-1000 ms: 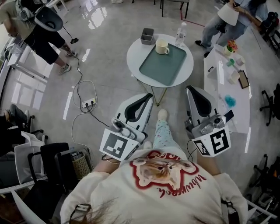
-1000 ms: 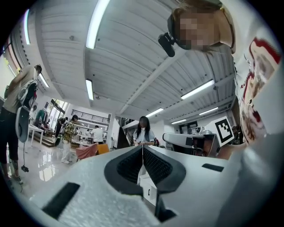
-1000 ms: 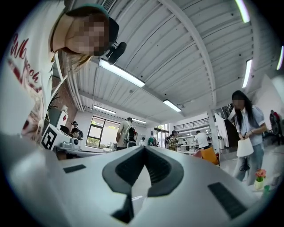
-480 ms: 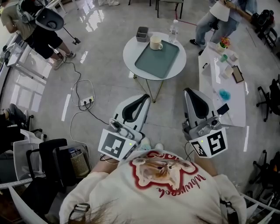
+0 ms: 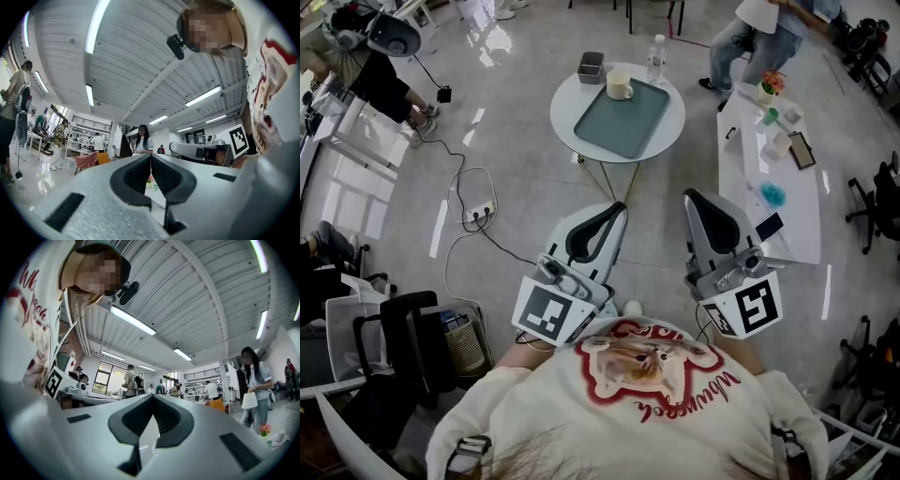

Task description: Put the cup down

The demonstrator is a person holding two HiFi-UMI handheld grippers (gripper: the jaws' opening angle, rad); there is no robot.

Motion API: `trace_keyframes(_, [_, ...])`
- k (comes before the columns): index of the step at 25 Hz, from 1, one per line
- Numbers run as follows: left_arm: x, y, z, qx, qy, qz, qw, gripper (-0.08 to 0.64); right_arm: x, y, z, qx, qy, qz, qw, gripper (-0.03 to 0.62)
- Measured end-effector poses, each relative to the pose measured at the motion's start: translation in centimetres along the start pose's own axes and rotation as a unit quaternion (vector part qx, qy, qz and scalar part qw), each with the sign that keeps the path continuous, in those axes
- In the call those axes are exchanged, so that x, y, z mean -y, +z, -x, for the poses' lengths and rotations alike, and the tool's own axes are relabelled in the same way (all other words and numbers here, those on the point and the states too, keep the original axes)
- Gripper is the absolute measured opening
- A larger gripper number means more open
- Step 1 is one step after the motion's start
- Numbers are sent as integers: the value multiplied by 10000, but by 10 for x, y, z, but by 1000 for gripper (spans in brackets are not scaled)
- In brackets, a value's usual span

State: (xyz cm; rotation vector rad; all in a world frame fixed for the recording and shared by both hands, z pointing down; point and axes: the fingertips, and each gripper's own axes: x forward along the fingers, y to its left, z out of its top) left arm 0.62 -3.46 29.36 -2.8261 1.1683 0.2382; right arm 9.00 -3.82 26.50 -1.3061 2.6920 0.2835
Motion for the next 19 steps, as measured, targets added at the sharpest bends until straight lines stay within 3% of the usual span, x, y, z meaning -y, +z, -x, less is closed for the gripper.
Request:
trace_keyframes(11, [6,0,8,-55,6,-103,9999,17,-7,0,4,59,76,-62,9999,28])
trace_keyframes(19, [3,11,12,-10,20,1,10000,17,-17,3,-4,64,141,203,9997,28])
